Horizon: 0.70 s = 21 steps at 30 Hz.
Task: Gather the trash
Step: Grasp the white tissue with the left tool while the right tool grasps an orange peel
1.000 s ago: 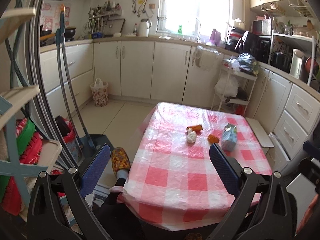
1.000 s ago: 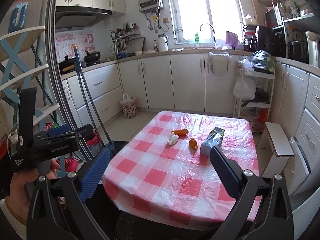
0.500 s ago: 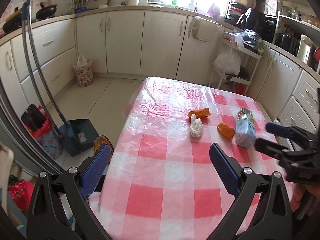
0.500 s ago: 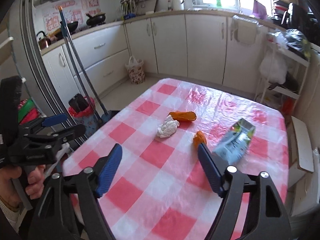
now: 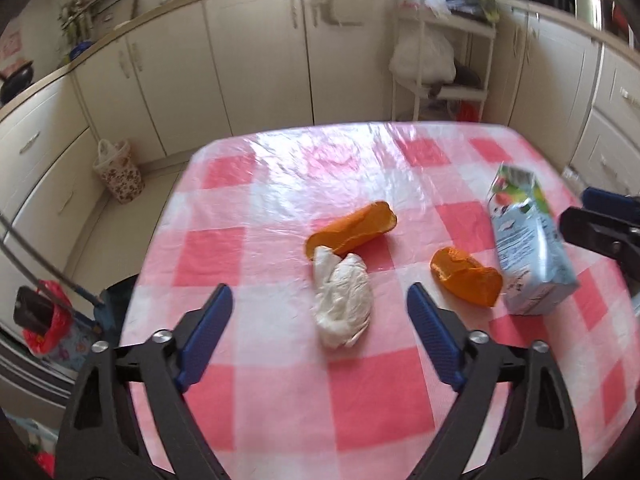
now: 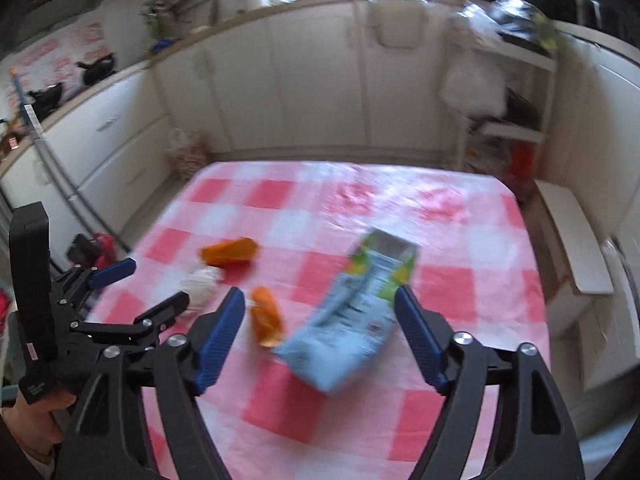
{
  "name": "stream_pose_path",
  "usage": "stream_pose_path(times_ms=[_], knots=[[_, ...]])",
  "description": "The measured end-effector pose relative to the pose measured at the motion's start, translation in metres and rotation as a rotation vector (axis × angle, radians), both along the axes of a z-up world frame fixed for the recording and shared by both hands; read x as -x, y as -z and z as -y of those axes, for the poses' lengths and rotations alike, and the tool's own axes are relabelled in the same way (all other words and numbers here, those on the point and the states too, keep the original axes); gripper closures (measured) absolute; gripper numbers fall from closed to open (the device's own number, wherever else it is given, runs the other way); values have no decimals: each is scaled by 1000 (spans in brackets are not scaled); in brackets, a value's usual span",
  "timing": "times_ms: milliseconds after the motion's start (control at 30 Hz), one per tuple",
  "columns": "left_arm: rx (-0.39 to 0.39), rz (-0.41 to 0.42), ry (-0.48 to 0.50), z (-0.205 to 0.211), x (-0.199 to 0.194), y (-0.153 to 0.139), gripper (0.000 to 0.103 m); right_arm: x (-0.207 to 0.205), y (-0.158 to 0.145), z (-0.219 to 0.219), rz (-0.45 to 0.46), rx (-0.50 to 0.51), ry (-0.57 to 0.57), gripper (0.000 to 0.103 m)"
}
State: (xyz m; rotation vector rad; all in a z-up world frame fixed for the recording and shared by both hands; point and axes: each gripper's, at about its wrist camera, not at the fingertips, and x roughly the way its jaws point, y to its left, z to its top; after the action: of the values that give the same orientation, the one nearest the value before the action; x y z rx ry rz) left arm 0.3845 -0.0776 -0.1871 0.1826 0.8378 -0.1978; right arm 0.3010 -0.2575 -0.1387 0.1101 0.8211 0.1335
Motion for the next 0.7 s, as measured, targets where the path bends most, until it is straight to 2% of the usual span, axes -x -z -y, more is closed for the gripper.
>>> stream_pose_path(times_ms=[33, 67, 100, 133, 167, 200, 333, 400, 467, 533, 633, 700], knots=[[-5, -17, 3, 5, -6, 7, 35, -2, 6, 4, -17, 0, 22, 24], [2, -41, 8, 7, -10, 11, 45, -4, 10, 8, -35, -10, 38, 24], [36, -73, 13, 6, -14, 14, 63, -5, 13, 10, -45, -20, 49, 23], [67, -76, 12, 4, -15, 13, 69, -7, 14, 11, -51, -25, 54, 23], [98, -79, 14, 0, -15, 14, 78, -7, 14, 12, -52, -28, 60, 23], [120, -99, 21, -3, -15, 15, 82, -6, 11, 12, -38, -25, 65, 23], [183, -123, 27, -21, -3, 15, 85, 0, -7, -17, 50, 42, -45, 22], [207, -115, 18, -34, 10, 9, 85, -3, -10, -31, 50, 73, -95, 22], [228, -104, 5, -49, 25, 3, 85, -8, -11, -35, 41, 46, -115, 22], [245, -98, -17, -65, 38, -3, 85, -17, -6, -50, 12, 31, -199, 24], [265, -90, -39, -83, 55, -10, 85, -32, 16, -79, -102, 112, -318, 35], [277, -83, -45, -93, 65, -15, 85, -39, 37, -90, -160, 200, -337, 52]])
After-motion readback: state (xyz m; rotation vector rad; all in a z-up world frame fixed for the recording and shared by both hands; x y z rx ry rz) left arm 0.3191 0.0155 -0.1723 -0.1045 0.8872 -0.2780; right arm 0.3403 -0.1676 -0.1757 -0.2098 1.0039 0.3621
